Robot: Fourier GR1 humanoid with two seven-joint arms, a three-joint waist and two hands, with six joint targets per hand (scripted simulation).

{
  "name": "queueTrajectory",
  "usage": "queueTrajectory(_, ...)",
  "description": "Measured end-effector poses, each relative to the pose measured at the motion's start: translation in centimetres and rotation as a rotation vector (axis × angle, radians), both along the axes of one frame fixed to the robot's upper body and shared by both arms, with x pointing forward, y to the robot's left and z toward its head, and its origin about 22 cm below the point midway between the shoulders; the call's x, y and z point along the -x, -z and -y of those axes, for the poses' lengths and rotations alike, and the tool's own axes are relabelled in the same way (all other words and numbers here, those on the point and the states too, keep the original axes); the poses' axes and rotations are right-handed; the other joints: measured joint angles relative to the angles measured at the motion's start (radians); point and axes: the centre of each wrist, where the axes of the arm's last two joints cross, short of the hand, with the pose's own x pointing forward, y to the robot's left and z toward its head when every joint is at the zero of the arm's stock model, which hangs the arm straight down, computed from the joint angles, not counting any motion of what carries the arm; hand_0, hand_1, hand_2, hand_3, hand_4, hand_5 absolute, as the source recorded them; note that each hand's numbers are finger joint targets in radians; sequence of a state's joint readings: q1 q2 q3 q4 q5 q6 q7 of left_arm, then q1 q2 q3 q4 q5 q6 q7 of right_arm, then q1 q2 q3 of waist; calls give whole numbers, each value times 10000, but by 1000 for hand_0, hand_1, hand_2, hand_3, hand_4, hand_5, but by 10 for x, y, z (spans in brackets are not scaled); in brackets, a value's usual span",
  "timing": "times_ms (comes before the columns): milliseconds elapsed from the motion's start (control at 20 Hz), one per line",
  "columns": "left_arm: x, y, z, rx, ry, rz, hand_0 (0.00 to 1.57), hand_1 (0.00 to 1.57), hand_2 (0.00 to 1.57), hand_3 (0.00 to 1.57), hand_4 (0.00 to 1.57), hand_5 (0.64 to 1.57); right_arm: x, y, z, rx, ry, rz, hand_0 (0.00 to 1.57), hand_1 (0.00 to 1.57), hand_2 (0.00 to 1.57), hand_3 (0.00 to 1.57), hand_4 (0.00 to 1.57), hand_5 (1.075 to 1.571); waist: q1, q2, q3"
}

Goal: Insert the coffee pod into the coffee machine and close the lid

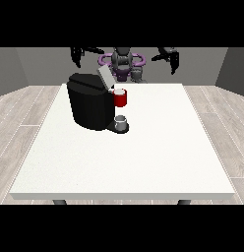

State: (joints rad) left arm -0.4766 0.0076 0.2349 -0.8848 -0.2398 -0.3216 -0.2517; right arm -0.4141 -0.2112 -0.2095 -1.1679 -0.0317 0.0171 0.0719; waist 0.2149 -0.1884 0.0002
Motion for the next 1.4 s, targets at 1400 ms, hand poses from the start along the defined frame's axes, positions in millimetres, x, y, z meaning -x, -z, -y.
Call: queueTrajectory(1400, 41, -60, -30, -172, -1241, 1795, 0, 0, 0, 0, 312, 1571, -60, -47, -66, 36, -1766, 613, 0, 0, 0, 0, 127, 1571, -451, 2093, 0)
